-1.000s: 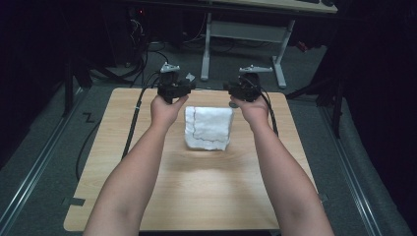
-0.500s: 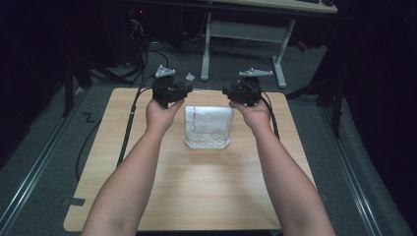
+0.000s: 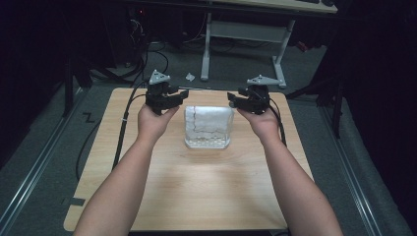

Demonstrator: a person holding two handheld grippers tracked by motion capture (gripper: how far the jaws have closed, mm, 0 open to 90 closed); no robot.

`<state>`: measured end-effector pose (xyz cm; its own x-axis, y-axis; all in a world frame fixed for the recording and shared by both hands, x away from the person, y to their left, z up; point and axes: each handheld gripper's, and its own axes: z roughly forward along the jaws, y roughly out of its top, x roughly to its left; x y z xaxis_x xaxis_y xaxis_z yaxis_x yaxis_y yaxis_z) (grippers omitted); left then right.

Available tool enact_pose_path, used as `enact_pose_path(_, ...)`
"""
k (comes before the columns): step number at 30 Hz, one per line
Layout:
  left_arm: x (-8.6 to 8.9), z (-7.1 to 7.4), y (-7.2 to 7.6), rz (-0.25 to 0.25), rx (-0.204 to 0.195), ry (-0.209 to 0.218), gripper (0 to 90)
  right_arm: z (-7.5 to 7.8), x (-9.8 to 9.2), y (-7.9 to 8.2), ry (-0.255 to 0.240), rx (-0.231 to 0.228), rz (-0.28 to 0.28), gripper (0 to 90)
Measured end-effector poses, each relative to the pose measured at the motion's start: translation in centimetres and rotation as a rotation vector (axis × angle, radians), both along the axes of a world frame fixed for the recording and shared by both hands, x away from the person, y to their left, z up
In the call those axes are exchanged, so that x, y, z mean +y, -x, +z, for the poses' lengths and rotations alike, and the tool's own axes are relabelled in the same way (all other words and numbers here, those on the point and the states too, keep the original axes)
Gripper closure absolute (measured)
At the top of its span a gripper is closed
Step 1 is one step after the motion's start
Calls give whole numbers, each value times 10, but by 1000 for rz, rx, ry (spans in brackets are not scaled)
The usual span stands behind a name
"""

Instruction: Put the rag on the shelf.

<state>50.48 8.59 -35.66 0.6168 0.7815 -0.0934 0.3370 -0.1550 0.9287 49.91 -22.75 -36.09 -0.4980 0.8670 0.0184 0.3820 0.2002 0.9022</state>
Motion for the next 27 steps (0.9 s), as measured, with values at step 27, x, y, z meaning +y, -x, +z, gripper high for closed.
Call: enact_pose_path(27,62,-117,133,-45,107,-79,466,-76,-15,115,139,-12,85,384)
